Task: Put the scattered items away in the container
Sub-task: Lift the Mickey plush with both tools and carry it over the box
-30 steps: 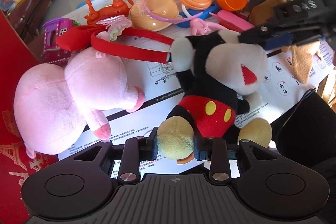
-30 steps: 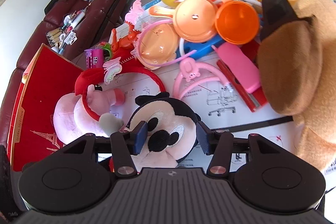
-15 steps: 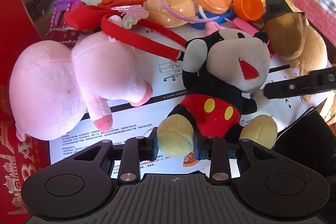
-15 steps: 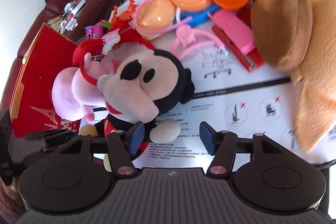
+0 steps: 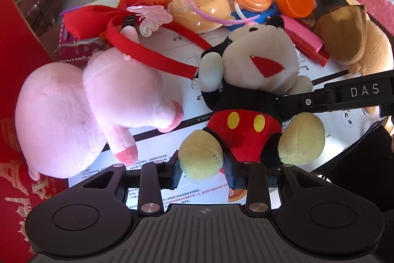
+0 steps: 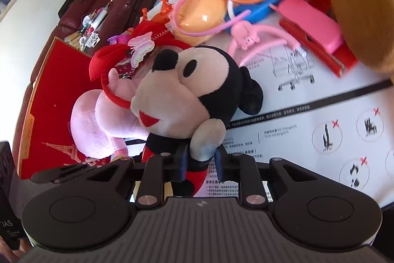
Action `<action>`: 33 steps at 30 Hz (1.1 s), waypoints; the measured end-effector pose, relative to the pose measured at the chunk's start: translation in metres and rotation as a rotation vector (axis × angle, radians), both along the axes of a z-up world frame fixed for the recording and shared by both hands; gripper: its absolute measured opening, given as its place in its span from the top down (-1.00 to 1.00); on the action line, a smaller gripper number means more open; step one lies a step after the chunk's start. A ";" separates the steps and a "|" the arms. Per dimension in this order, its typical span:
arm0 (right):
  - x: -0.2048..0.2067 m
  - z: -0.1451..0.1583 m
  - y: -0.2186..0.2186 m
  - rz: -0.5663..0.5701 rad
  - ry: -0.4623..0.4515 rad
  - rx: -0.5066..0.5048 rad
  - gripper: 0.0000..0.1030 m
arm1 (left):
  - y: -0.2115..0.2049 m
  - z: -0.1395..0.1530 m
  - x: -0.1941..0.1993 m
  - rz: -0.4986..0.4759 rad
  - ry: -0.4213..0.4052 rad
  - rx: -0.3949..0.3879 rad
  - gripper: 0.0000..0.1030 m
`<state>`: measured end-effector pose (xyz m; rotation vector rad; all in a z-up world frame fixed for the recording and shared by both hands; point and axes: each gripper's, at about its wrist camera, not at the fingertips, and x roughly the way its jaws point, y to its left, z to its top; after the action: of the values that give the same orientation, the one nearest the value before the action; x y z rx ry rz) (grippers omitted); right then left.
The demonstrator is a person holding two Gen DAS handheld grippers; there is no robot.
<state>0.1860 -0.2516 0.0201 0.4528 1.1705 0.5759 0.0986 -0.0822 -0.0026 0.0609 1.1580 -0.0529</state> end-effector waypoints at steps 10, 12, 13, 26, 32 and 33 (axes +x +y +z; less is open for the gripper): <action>0.011 -0.009 -0.003 -0.063 0.056 0.056 0.47 | -0.009 -0.003 0.001 -0.004 0.001 0.045 0.13; 0.011 -0.007 0.000 -0.053 0.041 0.045 0.52 | -0.009 -0.003 0.003 0.004 0.003 0.043 0.13; 0.010 -0.005 0.001 -0.046 0.030 0.036 0.56 | -0.009 -0.003 0.002 0.009 0.001 0.043 0.14; 0.000 0.031 -0.023 -0.023 -0.102 -0.030 0.63 | -0.042 0.023 -0.007 -0.024 -0.089 0.010 0.46; -0.006 0.053 -0.051 -0.061 -0.165 -0.029 0.64 | -0.064 0.043 -0.006 -0.066 -0.166 0.003 0.47; -0.006 0.056 -0.054 -0.068 -0.172 -0.026 0.64 | -0.067 0.046 -0.007 -0.071 -0.178 0.005 0.47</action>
<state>0.1795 -0.3058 0.0759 0.4112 0.9932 0.5293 0.0918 -0.1490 0.0432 0.1089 0.9779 -0.1055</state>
